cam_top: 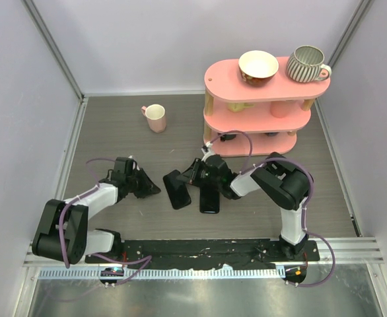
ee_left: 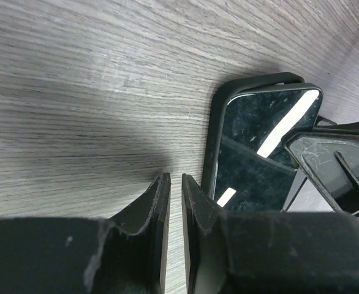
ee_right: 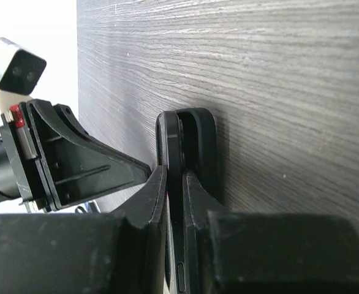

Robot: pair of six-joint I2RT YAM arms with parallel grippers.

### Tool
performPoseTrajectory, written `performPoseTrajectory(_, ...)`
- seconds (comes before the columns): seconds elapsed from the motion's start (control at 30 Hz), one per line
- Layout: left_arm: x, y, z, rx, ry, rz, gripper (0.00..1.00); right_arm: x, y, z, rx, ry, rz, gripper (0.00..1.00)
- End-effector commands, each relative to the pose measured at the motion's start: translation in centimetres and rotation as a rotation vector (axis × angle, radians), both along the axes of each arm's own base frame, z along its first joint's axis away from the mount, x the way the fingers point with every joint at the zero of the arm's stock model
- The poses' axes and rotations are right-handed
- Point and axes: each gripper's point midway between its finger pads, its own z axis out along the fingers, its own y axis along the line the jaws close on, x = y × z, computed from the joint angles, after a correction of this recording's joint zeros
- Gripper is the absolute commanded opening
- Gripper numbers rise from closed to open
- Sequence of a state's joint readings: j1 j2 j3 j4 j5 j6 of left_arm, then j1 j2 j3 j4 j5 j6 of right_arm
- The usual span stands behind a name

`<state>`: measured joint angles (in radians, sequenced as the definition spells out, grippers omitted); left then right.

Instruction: Put the phone into the phone case

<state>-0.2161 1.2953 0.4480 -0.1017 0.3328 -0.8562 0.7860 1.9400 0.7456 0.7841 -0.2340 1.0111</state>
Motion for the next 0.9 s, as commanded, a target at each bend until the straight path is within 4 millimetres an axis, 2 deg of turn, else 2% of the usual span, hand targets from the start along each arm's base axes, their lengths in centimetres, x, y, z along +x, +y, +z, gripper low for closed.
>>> performPoseTrajectory(0.0,-0.4,-0.5,0.3,-0.033,-0.026,-0.013,0.17,-2.2,-1.0,-4.2,-0.105,0.151,-0.089,0.04)
performPoseTrajectory(0.13,-0.7,-0.7,0.3,-0.044,-0.02,-0.017,0.17,-2.5,-0.4,-3.2,-0.091,0.168,-0.064,0.31)
performPoseTrajectory(0.17,-0.7,-0.7,0.3,-0.045,-0.022,-0.019,0.17,-2.7,-0.7,-3.5,-0.125,0.185,-0.066,0.33)
performPoseTrajectory(0.2,-0.6,-0.7,0.4,-0.045,-0.028,-0.022,0.17,-2.4,-0.8,-2.2,-0.118,0.158,-0.074,0.36)
performPoseTrajectory(0.27,-0.6,-0.7,0.5,-0.044,-0.026,-0.022,0.17,-2.3,-1.6,-1.9,-0.176,0.141,-0.08,0.39)
performPoseTrajectory(0.3,-0.5,-0.8,0.7,-0.046,-0.03,-0.024,0.17,-1.8,-1.7,-0.9,-0.186,0.115,-0.086,0.4)
performPoseTrajectory(0.43,-0.3,-0.8,0.7,-0.046,-0.03,-0.026,0.17,-1.6,-2.5,-0.2,-0.291,0.079,-0.065,0.44)
performPoseTrajectory(0.63,-0.3,-0.9,0.5,-0.048,-0.024,-0.027,0.17,-1.4,-4.1,-1.2,-0.429,0.095,-0.025,0.48)
performPoseTrajectory(0.8,-0.4,-0.8,0.2,-0.043,-0.018,-0.029,0.16,-1.3,-3.8,-0.3,-0.428,0.075,0.014,0.58)
performPoseTrajectory(0.87,-0.2,-0.8,0.4,-0.041,-0.025,-0.03,0.16,-1.2,-3.7,0.1,-0.427,0.068,0.024,0.59)
